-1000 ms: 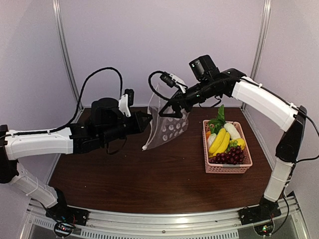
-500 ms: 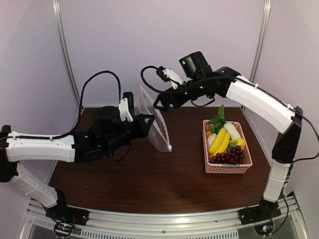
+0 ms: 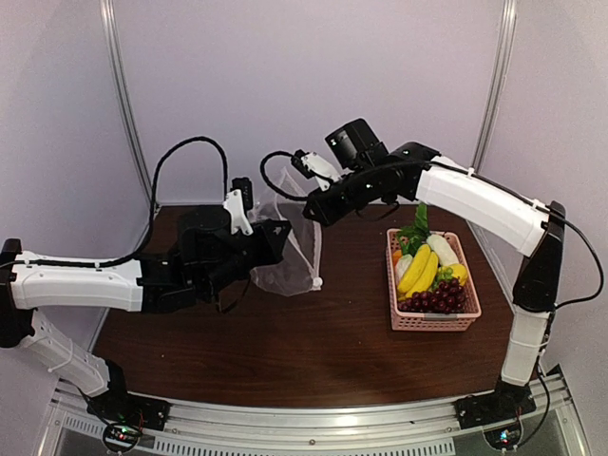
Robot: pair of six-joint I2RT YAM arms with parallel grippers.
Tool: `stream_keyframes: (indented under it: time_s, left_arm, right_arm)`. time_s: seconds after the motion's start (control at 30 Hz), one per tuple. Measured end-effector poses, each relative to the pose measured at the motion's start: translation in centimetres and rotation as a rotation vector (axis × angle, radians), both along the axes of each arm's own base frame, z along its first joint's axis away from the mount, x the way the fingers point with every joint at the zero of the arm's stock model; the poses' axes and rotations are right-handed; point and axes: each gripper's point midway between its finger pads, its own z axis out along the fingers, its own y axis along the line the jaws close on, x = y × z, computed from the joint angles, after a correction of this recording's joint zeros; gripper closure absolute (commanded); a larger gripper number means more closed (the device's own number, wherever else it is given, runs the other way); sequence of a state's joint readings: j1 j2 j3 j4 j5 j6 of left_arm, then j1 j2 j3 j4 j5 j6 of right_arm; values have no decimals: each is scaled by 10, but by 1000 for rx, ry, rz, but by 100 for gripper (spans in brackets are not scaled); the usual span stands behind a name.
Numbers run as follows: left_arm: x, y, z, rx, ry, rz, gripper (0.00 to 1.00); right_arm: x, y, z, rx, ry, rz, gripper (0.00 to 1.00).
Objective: Place the food in the zip-top bag and seal the zipper
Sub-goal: Open the zipper food storage bag.
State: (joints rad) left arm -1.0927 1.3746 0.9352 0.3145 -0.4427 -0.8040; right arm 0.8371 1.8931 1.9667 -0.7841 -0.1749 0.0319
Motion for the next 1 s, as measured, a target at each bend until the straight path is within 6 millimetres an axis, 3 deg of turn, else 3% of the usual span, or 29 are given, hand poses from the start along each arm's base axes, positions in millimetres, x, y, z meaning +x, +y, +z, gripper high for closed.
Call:
stream_keyframes:
  time_s: [0.1,0.3,0.43,0.67,0.77,1.0]
  left_arm:
    - [5,10,-11,41,35,67,100]
    - [13,55,-38,151,143,286,100]
    - [12,68,-37,169,147,330,100]
    - [16,62,-41,219,124,319,40]
    - [22,48,-43,260,124,313,31]
    - [28,37,-40,295,119,305,30]
  right_arm:
    - [3,-1,-5,-26,-13,-26,100]
    - [20,-17,-6,-103,-90,-131,100]
    - [28,-26,-5,-134,-124,-180,100]
    - [21,-19,-6,-124,-115,-153,100]
    - [18,-13,-1,-113,-119,-142,100]
    - [5,8,4,-91,-128,-107,100]
